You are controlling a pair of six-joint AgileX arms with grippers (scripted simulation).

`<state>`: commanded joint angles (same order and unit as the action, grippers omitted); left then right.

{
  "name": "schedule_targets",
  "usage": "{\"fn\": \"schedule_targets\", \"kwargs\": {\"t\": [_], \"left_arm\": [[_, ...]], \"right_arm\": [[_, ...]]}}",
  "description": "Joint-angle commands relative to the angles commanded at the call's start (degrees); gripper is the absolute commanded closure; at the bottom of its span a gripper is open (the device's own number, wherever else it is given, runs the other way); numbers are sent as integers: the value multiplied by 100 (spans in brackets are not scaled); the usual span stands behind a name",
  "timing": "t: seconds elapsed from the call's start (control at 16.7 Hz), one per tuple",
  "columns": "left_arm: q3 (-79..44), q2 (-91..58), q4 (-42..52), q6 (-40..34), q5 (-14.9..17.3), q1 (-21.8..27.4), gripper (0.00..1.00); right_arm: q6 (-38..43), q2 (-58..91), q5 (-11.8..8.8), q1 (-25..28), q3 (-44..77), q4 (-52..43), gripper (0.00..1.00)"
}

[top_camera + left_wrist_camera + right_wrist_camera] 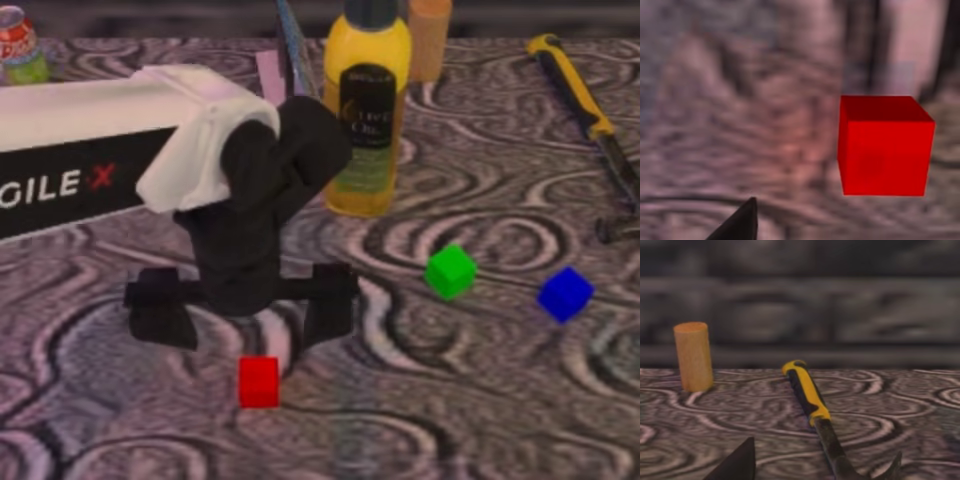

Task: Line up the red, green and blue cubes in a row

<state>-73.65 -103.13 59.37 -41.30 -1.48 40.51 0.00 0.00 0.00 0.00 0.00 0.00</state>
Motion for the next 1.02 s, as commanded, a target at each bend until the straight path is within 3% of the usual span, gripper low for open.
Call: {"fn": "schedule_targets", "kwargs": {"t": [0.54,0.78,1.02], "left_arm": [[170,381,-53,30,-17,-158,0],[1093,1484,-722,155,-60,-733,0],[2483,3327,-1671,523,-84,-1553,0]], "right_arm": [[-22,353,-2,106,352,-253,0],[-93,1664,-12,461,1611,-1075,0],[-204,3896,-13,957,3442,-2271,0]]}}
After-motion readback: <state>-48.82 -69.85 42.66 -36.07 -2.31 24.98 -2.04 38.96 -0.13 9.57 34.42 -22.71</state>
